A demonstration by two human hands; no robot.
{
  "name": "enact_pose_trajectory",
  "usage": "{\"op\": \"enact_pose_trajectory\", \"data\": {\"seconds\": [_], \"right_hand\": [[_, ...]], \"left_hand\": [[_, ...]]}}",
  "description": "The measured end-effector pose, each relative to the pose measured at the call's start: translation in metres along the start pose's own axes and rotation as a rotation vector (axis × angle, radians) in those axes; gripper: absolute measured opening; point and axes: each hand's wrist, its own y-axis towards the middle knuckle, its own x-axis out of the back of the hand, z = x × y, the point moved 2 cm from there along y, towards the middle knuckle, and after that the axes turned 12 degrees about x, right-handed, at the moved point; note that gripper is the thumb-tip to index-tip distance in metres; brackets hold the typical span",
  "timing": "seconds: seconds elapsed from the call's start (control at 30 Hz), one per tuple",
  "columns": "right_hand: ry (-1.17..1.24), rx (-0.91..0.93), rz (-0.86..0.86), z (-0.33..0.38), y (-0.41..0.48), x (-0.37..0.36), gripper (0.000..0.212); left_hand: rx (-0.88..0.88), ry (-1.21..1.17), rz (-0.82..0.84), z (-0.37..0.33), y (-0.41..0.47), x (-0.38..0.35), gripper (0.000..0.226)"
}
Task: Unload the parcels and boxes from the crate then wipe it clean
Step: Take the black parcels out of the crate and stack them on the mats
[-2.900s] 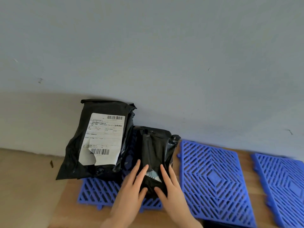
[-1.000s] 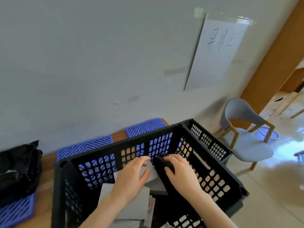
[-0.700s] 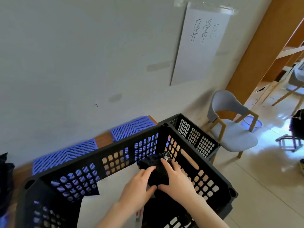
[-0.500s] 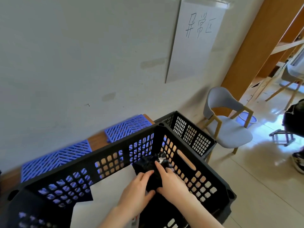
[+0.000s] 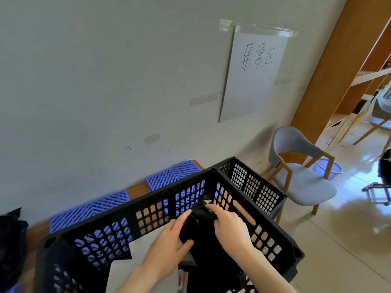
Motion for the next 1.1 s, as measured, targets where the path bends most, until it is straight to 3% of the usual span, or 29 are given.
{"op": "enact_pose_trajectory", "data": {"seconds": [0.17,0.37,0.5,0.77,0.93,1.1], "right_hand": [[0.330,0.159,-0.177,0.036,-0.003,0.034,0.043],[0.707,0.349,-0.270,0.104,0.007,0.064,0.042],[0.862,0.426,-0.259,0.148,0.018,0.065,0.043],[1.097,0.409,-0.121,0.219,0.044,0.031,0.038],[1.227,0.393,-0.050,0.266,0.065,0.002,0.042],[1.140,0.500,0.014,0.327,0.076,-0.045,0.073]], "left_hand": [[0.011,-0.167,-0.163,-0.003,-0.024,0.036,0.078],[0.008,-0.304,-0.322,0.002,-0.066,0.092,0.073],[0.001,-0.299,-0.415,0.008,-0.090,0.115,0.069],[0.079,-0.629,-0.450,0.039,-0.118,0.160,0.071],[0.114,-0.543,-0.726,0.078,-0.132,0.207,0.070],[0.228,-0.416,-0.975,0.129,-0.143,0.262,0.056]]}}
